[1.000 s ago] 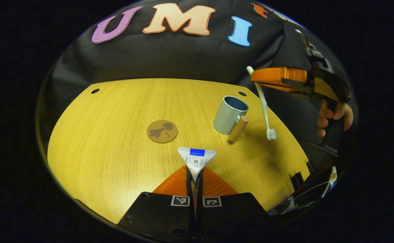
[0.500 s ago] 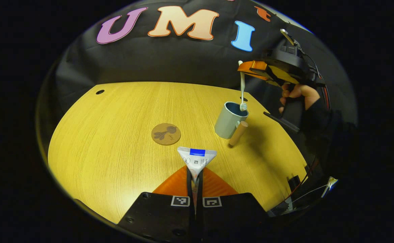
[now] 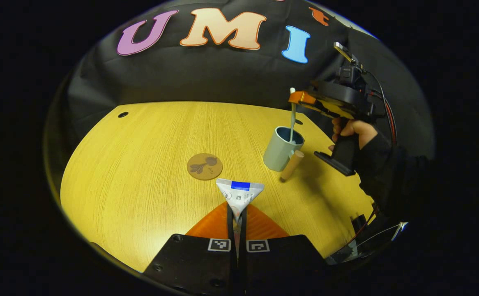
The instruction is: Put the toothbrush and toothpaste on the desktop into the cup, then pick up the cup and place it on the coaster on the desktop.
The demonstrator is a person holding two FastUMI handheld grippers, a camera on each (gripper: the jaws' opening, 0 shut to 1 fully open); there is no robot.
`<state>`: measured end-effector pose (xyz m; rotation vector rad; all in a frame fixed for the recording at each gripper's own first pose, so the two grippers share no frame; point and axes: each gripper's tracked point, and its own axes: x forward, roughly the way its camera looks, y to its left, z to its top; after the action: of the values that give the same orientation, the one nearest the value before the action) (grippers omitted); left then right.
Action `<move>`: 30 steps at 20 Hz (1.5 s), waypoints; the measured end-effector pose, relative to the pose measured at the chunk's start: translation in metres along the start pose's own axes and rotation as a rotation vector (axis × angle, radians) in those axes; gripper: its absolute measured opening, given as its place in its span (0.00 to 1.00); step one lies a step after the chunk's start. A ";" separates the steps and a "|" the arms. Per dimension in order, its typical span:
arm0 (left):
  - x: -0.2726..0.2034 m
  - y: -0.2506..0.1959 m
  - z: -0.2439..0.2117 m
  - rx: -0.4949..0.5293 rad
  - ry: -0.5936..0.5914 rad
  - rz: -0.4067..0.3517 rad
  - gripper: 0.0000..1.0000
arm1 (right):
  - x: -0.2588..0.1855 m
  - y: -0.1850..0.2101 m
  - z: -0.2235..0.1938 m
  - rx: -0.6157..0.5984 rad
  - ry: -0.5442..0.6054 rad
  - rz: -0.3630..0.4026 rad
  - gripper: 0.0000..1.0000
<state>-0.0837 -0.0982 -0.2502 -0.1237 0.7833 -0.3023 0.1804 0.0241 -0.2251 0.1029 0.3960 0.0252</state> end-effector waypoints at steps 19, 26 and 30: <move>0.019 -0.044 0.091 0.081 -0.146 -0.084 0.00 | -0.152 -0.063 -0.107 0.003 0.204 0.068 0.77; 0.045 -0.084 0.166 0.145 -0.260 -0.133 0.00 | -0.186 -0.069 -0.126 -0.020 0.234 0.103 0.77; 0.058 -0.107 0.201 0.160 -0.323 -0.143 0.00 | -0.192 -0.082 -0.125 -0.024 0.229 0.109 0.77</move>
<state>0.0746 -0.2183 -0.1241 -0.0754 0.4282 -0.4661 -0.0443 -0.0542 -0.2743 0.0977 0.6187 0.1498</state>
